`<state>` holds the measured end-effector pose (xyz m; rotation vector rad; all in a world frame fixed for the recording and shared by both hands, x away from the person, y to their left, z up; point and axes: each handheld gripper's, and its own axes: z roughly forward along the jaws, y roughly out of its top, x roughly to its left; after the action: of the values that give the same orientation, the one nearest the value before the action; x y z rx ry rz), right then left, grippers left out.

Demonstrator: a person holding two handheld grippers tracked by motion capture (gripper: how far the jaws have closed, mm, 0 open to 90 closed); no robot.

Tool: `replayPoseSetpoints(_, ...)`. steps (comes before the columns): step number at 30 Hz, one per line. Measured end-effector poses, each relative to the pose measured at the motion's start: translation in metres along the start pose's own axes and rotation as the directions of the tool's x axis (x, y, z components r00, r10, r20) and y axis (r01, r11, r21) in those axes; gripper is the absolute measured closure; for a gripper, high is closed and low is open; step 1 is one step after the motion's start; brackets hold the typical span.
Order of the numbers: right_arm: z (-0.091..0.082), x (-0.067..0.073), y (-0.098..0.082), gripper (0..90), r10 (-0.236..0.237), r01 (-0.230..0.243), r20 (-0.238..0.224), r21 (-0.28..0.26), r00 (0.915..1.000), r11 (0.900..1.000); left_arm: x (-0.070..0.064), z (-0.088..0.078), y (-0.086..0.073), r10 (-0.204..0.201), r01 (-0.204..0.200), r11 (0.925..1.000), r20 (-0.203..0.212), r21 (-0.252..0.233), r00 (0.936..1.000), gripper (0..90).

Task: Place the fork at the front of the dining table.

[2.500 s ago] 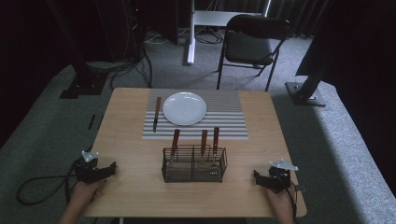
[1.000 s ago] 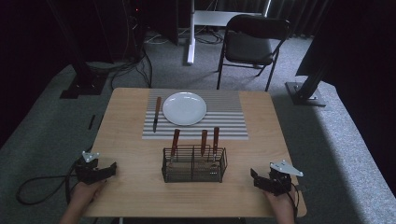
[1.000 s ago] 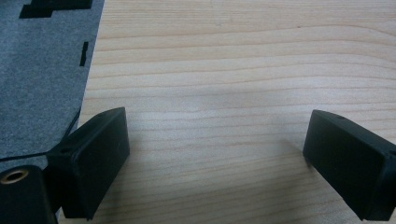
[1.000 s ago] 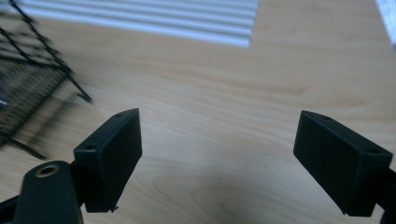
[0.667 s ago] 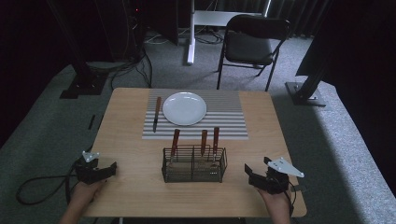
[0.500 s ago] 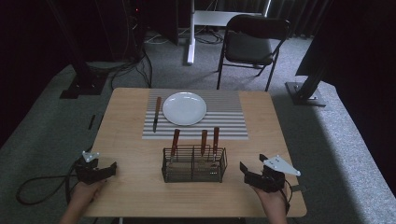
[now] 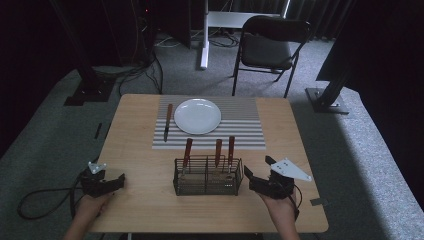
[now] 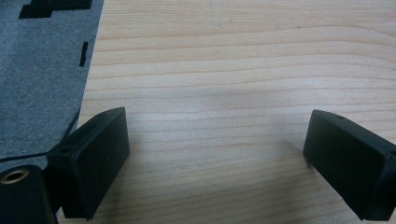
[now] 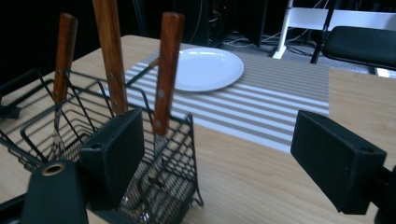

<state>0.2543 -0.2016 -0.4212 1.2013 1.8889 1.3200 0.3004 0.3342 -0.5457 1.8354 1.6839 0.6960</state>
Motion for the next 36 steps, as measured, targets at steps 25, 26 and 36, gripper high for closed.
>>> replayPoseSetpoints(25, 0.064, 0.051, 0.026, 30.3, 0.015, -0.031, 0.168, 0.09, 0.9857, 0.995, 0.0, 0.0, 0.0, 0.002, -0.002, 1.0, 0.0, 0.002, 1.0, 6.9)
replayPoseSetpoints(26, 0.065, 0.051, 0.026, 30.9, 0.018, -0.035, 0.173, 0.096, 0.9848, 0.995, 0.0, 0.0, 0.0, 0.001, -0.001, 1.0, 0.0, 0.002, 1.0, 6.9)
replayPoseSetpoints(36, 0.068, 0.053, 0.022, 51.0, 0.024, -0.044, 0.164, 0.123, 0.9861, 0.991, 0.0, 0.0, 0.0, 0.002, -0.002, 1.0, 0.0, 0.002, 1.0, 6.9)
